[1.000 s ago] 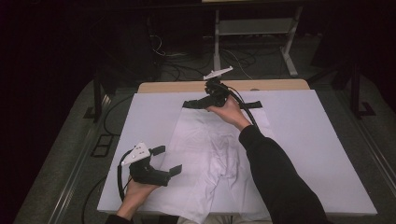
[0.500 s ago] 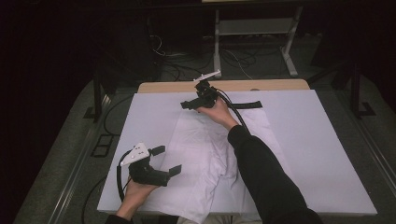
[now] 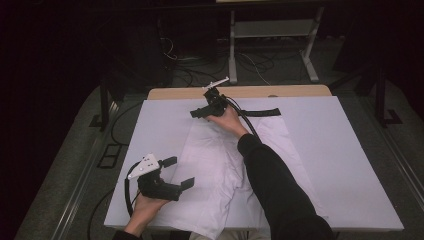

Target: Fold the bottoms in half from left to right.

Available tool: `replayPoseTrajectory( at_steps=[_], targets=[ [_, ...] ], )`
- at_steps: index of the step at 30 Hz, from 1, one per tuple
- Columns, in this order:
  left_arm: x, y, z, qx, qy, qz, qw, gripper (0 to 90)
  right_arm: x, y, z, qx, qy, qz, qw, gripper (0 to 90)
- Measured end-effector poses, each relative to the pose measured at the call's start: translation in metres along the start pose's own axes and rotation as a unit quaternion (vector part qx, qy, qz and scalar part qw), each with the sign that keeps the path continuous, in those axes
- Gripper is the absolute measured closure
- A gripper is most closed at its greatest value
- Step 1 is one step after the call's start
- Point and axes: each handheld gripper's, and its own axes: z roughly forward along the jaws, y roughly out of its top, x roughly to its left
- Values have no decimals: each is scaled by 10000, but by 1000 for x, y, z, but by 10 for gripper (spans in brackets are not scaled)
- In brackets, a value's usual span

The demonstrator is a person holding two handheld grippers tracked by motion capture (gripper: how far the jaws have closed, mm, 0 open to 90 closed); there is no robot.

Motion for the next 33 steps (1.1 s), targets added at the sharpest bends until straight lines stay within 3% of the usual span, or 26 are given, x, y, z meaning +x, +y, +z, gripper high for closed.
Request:
replayPoseTrajectory(
  at_steps=[14, 18, 23, 31, 33],
  targets=[
    [0, 0, 0, -27, -25, -2, 10000, 0, 1, -8, 22, 132, -140, 3, 9998, 0],
    [0, 1, 0, -29, -32, -8, 10000, 0, 3, -11, 29, 163, -119, -36, 9998, 39],
    [0, 1, 0, -32, -35, -16, 10000, 0, 4, -14, 36, 222, -79, -25, 9997, 140],
    [1, 1, 0, -42, -50, -28, 10000, 0, 10, -8, 45, 247, -452, -16, 9987, 321],
    [1, 1, 0, -51, -54, -37, 10000, 0, 12, -7, 47, 290, -643, -49, 9975, 379]
  ],
)
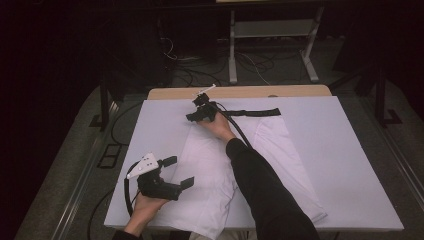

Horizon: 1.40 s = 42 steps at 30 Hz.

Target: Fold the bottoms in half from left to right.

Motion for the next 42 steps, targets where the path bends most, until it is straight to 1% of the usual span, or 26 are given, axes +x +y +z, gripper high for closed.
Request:
replayPoseTrajectory(
  at_steps=[3, 5, 7, 10, 12, 14, 16, 22, 23, 28, 32, 34, 38, 39, 41, 42],
  targets=[
    [0, 0, 0, -3, -7, 0, 10000, 0, 2, -1, 2, 4, -174, 2, 9998, 440],
    [0, 0, 0, 5, -9, 10, 10000, 0, 3, -2, 2, -7, -288, 27, 9996, 500],
    [0, 0, 0, 8, -10, 13, 10000, 0, 3, -1, 1, 4, -413, 0, 9991, 554],
    [0, 0, 1, 4, -7, 6, 10000, 0, 1, -1, 0, 28, -514, 32, 9987, 634],
    [1, 0, 1, 7, -6, 3, 10000, 0, -1, -2, -2, 56, -524, 121, 9985, 659],
    [1, 0, 1, 5, -4, -1, 10000, 0, -2, -2, -4, 71, -456, 234, 9987, 676],
    [1, 0, 1, 3, 2, -11, 10000, 0, -4, -2, -6, 107, -387, 250, 9989, 724],
    [1, 0, 1, 2, 5, -21, 10000, 0, -11, -2, -9, 178, -118, 495, 9985, 843],
    [1, 0, 1, 1, 3, -18, 10000, 0, -12, -2, -10, 178, -80, 532, 9984, 851],
    [2, 0, 1, 14, 31, -44, 10000, 0, -16, -2, -13, 182, 55, 622, 9979, 859],
    [3, 0, 0, 38, 56, -48, 10000, 0, -17, -3, -15, 151, 90, 601, 9980, 860],
    [3, -1, 0, 99, 90, -32, 9999, 0, -16, -4, -17, 128, 125, 610, 9980, 860],
    [4, -2, -3, 243, 247, -51, 9994, 0, -15, -7, -22, 55, 205, 621, 9978, 861],
    [5, -3, -5, 310, 323, -73, 9990, 0, -15, -7, -23, 39, 208, 620, 9978, 861],
    [7, -4, -7, 416, 434, -130, 9981, 0, -15, -7, -26, -12, 272, 642, 9976, 861],
    [9, -5, -7, 433, 481, -238, 9976, 0, -15, -8, -28, -35, 290, 612, 9977, 862]
  ],
)
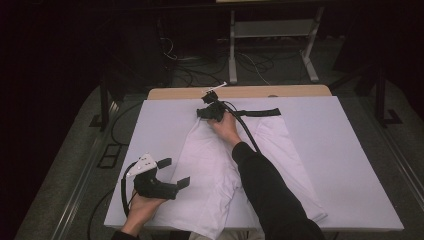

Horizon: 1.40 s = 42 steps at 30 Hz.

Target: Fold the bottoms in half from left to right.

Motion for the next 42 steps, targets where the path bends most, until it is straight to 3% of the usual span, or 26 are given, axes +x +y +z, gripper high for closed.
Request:
replayPoseTrajectory(
  at_steps=[2, 4, 10, 21, 30, 37, 41, 42],
  targets=[
    [4, -1, -1, 81, -10, -224, 9997, 0, 0, -1, -3, -29, 59, -5, 10000, 862],
    [6, -4, -5, 169, 49, -294, 9994, 0, 0, -2, -5, -22, 88, -34, 10000, 862],
    [7, -8, -17, 342, 249, -180, 9989, 0, 0, -5, -10, -44, 151, -80, 9998, 862],
    [12, -23, -45, 568, 391, -307, 9971, 0, 2, -2, -18, -74, 157, -173, 9997, 862],
    [4, -27, -49, 842, 206, -193, 9960, 0, 3, -2, -23, -104, 114, -224, 9996, 862],
    [-1, -30, -46, 1139, 72, -105, 9934, 0, 2, -1, -30, -167, 98, -222, 9996, 862],
    [-1, -33, -46, 1380, -111, -112, 9903, 0, 1, -1, -32, -193, 114, -201, 9995, 862],
    [0, -34, -45, 1518, -180, -98, 9882, 0, 1, -1, -32, -193, 112, -215, 9995, 862]
  ],
)
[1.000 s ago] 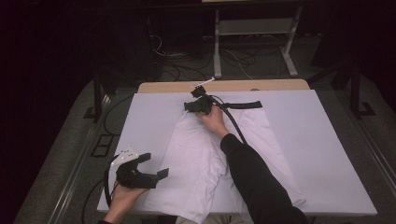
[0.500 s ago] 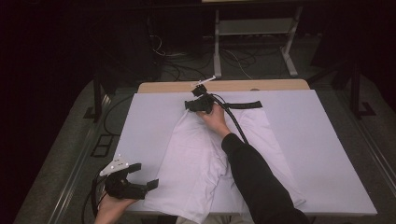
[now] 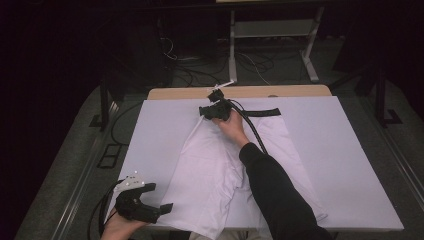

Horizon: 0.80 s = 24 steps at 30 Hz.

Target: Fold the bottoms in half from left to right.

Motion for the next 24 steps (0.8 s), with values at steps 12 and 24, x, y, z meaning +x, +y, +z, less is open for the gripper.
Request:
replayPoseTrajectory(
  at_steps=[12, 24],
  targets=[
    [3, -13, -1, 425, -93, -86, 9990, 0, 3, -2, 4, 38, 20, 9, 10000, 862],
    [6, -23, -8, 656, -199, -114, 9976, 2, 1, -3, 3, 39, 26, 33, 10000, 861]
  ],
)
